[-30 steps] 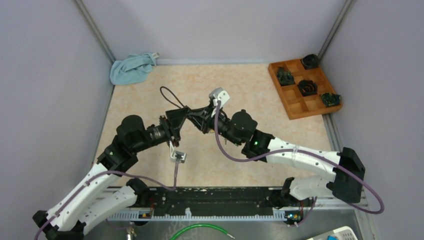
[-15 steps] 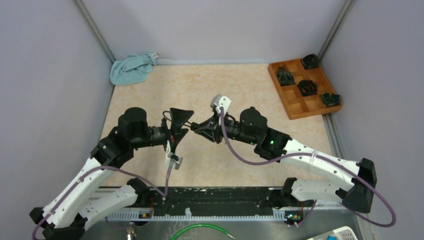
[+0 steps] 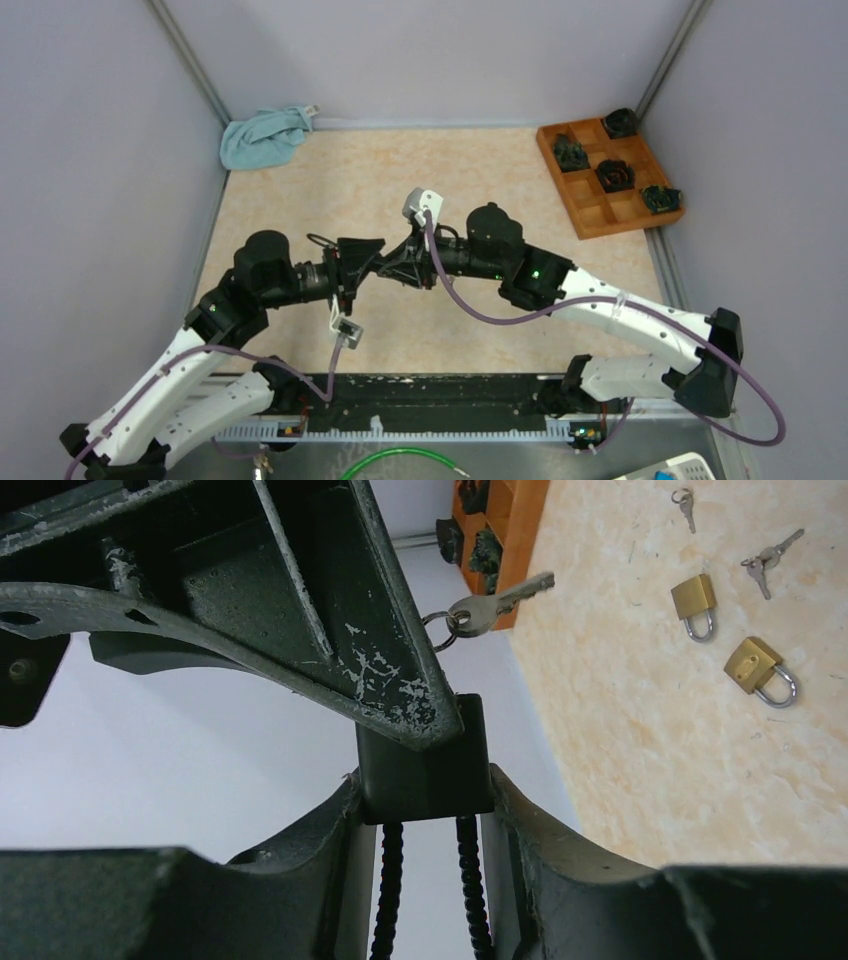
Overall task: Unlock with the key
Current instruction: Unlock the lock.
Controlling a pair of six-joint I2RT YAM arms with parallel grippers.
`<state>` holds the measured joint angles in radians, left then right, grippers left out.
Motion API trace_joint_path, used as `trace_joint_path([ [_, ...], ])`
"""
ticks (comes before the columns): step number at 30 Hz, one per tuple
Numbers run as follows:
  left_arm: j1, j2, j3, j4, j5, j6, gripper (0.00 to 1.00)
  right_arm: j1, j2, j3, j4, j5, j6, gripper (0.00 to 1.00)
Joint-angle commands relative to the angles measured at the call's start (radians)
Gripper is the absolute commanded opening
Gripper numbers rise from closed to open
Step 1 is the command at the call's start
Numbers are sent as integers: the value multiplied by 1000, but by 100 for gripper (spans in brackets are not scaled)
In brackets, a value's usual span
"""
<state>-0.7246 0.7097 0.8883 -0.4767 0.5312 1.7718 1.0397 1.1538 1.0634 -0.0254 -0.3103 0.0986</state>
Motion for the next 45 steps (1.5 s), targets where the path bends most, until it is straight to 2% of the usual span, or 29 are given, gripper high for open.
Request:
trace_joint_path([
  [1,-7,-53,-43,138,31,45,20,-3,0,40,84,2,27,0],
  [3,-7,-64,-54,143,31,44,13,-5,-2,43,87,31,43,1],
  [6,-7,-70,-61,142,13,26,0,-19,-30,33,101,53,98,38],
  [7,-8,-69,-58,132,1,16,0,-27,-50,17,119,53,120,45],
  [10,-9,-62,-39,118,-28,-43,0,-59,-131,-51,166,38,191,50],
  [12,-8,-52,-19,108,-42,-87,0,-83,-186,-109,194,24,219,47],
  [15,-7,-37,4,84,-53,-104,0,-103,-240,-168,191,-1,231,35],
  [20,-9,-28,14,47,-68,-109,0,-110,-239,-181,182,-33,233,36],
  [27,-9,-15,26,47,-81,-113,0,-117,-165,-143,199,-96,234,32],
  [33,-8,-13,26,47,-78,-107,0,-118,-113,-126,238,-143,250,19],
  [42,-9,-12,26,47,-66,-113,0,-117,-89,-121,273,-153,261,17],
  [45,-9,-11,28,47,-64,-114,0,-118,-78,-114,277,-161,262,11],
])
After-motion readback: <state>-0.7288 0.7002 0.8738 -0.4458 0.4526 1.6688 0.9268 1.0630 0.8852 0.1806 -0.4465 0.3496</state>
